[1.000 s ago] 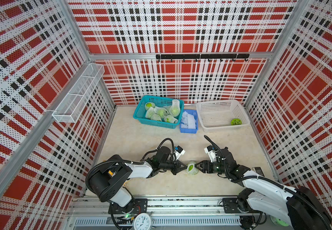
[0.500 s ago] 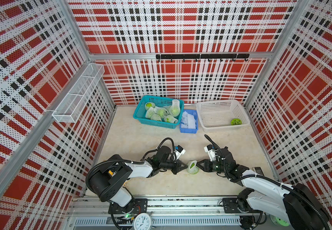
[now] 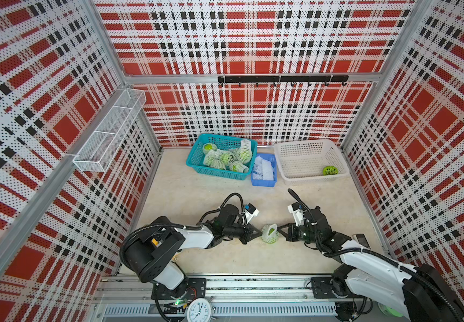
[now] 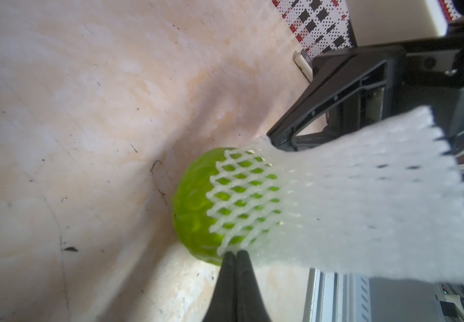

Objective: Sleeve custard apples in foam nets
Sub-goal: Put on the foam net on the custard apple.

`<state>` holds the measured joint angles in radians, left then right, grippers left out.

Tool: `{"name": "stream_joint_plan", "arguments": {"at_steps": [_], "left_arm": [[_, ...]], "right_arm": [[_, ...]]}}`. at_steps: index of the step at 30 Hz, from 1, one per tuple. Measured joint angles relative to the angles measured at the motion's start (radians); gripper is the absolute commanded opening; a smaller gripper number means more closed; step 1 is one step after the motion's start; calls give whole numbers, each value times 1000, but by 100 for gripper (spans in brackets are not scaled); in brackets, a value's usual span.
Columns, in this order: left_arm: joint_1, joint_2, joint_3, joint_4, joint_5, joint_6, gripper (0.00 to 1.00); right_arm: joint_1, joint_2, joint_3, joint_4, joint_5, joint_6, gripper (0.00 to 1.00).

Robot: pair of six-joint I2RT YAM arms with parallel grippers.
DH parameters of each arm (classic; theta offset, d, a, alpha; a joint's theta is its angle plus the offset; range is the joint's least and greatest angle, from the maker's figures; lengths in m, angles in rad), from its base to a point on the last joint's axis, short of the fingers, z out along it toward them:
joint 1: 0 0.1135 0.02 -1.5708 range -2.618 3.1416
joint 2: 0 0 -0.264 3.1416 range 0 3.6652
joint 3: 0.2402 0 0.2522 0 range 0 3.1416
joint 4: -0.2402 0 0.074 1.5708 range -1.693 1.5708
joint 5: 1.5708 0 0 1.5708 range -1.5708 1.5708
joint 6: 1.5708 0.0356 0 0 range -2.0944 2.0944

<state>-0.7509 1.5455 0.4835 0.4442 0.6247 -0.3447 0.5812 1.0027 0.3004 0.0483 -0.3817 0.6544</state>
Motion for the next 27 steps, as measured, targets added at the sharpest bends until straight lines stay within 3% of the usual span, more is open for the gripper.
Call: {"name": "stream_joint_plan", "arguments": {"at_steps": [11,27], "left_arm": [[0,0,0,0,0,0,0],[16,8,-11,2,-6,0,0]], "right_arm": [[0,0,0,-22,39,-11,0],[0,127,-1,11,93,-27,0]]}}
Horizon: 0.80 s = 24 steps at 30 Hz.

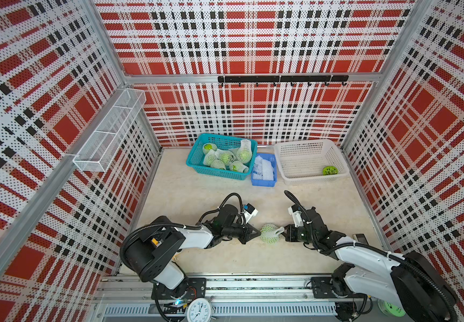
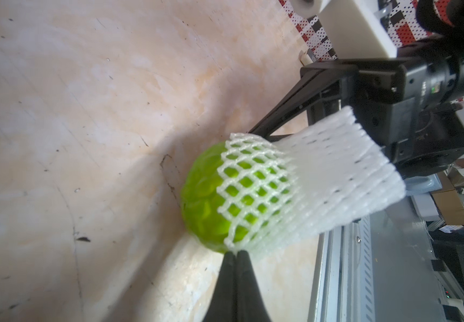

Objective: Sleeve custard apples in foam nets
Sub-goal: Put on the foam net on the custard apple.

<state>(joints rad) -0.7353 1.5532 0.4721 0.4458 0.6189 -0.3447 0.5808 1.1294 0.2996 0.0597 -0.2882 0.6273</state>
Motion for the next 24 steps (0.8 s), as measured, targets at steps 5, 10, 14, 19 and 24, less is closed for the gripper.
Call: {"name": "stream_joint_plan", "arguments": {"at_steps": [5,10,14,19,24], "left_arm": [[17,17,-2,4,-3,0,0],[37,29,-11,20,-4,-7,0],[49,36,-17,39,-6,-14,0],[64,47,-19,65,-10,-23,0],[88,64,-21,96,-17,-40,0]], "right_arm": [[0,31,24,3,6,-17,0],[-1,66,61,5,9,-35,0],[-2,97,82,5,8,-45,0],[-3,133,116,4,9,-65,0],[-11,167,154,6,8,-86,0]]}}
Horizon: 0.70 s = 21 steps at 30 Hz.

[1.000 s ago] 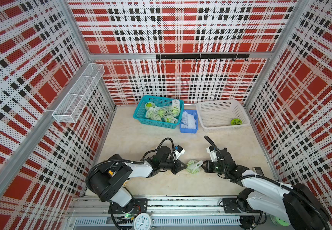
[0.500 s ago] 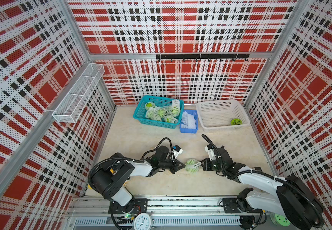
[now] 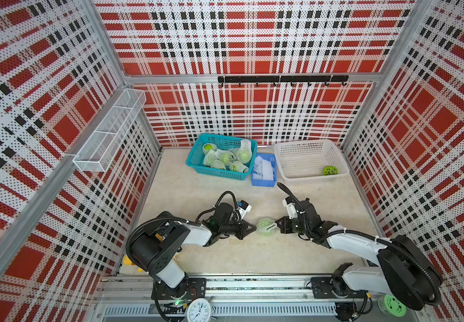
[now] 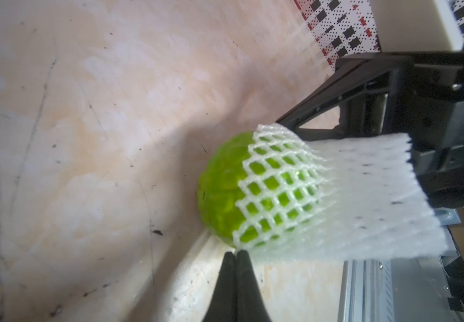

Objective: Sleeve custard apples in foam nets
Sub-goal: Put on the foam net on the custard apple.

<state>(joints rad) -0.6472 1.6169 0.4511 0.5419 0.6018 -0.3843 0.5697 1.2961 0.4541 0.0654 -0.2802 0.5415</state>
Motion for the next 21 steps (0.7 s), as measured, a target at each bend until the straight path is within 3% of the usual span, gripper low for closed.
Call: {"name": "stream_joint_plan", "arguments": {"at_steps": [21], "left_arm": [[59,15,0,84,-6,-64,0]], "right_arm": [[-43,119,137,-7,-29,-46,0]]}}
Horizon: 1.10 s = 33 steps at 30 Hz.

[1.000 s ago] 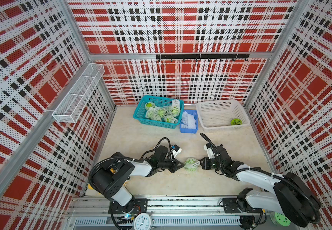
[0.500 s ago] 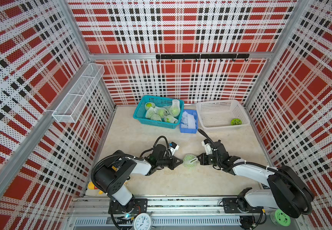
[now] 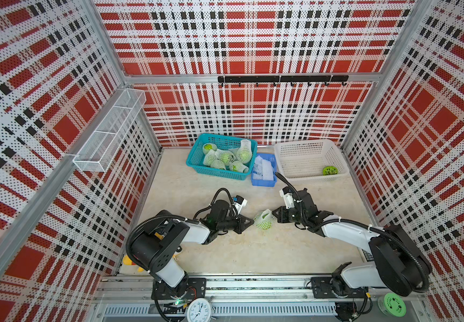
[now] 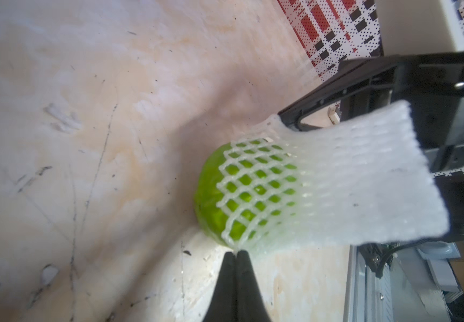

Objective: Sleeve custard apples in foam nets
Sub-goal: Put on the foam net on the custard apple.

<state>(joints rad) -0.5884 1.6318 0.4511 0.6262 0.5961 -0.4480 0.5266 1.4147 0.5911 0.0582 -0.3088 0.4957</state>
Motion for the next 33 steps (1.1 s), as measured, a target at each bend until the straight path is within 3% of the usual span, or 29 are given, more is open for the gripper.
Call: {"name": "stream_joint_plan", "arguments": {"at_steps": [33], "left_arm": [[19,137,11,63,47,-46,0]], "right_arm": [[-8,80,-77,80,-11,-7,0]]}}
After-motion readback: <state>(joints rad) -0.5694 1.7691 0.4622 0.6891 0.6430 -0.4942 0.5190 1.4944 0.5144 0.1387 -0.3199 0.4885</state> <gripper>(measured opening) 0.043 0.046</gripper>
